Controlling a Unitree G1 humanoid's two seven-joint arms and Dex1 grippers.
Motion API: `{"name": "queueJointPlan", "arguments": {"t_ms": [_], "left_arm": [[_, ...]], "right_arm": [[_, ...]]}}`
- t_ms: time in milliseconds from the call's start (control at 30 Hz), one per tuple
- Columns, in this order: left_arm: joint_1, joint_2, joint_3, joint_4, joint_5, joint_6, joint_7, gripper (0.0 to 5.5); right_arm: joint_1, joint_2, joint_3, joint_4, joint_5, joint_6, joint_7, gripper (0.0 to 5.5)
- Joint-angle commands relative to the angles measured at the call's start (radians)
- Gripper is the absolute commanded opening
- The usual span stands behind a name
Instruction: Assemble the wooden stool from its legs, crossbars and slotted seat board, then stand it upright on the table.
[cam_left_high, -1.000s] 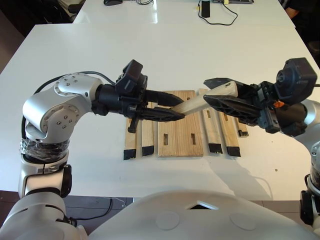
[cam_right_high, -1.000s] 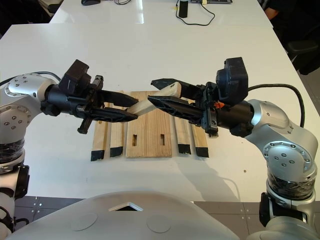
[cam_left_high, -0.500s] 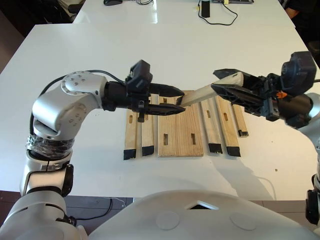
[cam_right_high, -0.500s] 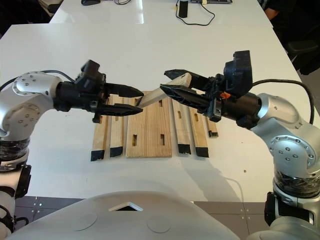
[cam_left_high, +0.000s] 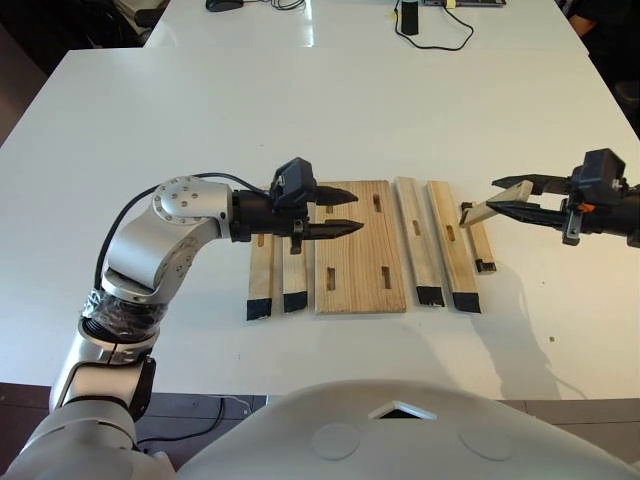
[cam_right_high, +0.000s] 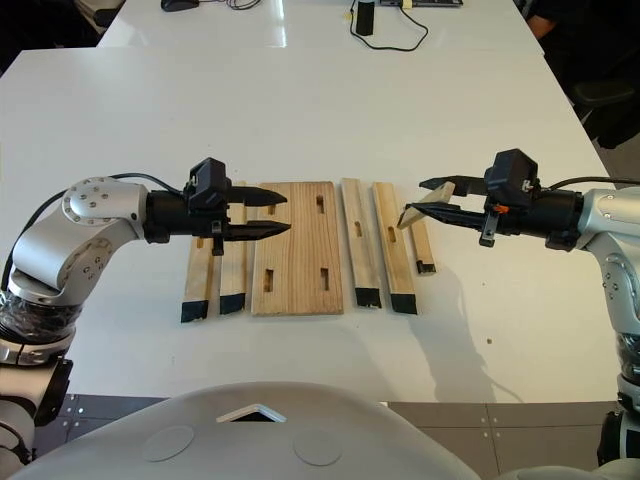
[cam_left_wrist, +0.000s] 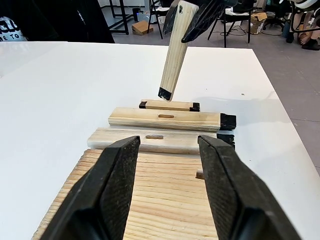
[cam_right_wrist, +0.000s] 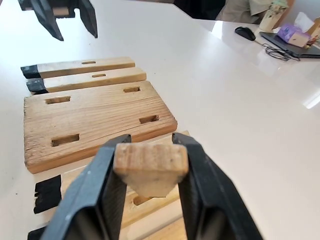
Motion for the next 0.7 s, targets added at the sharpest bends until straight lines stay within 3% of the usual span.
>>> {"name": "queueJointPlan", "arguments": {"t_ms": [33, 700], "left_arm": [[0.007, -0.005, -0.007, -0.018, 0.011, -0.001, 0.012, 2.15], [0.015, 0.007, -0.003, -0.053, -0.012, 0.022, -0.013, 2.15]], "right_arm": [[-0.034, 0.027, 0.042, 0.039, -0.058, -0.045, 0.0, 1.3], [0.119, 0.043, 0.097, -0.044, -0.126, -0.12, 0.027, 1.3]]}}
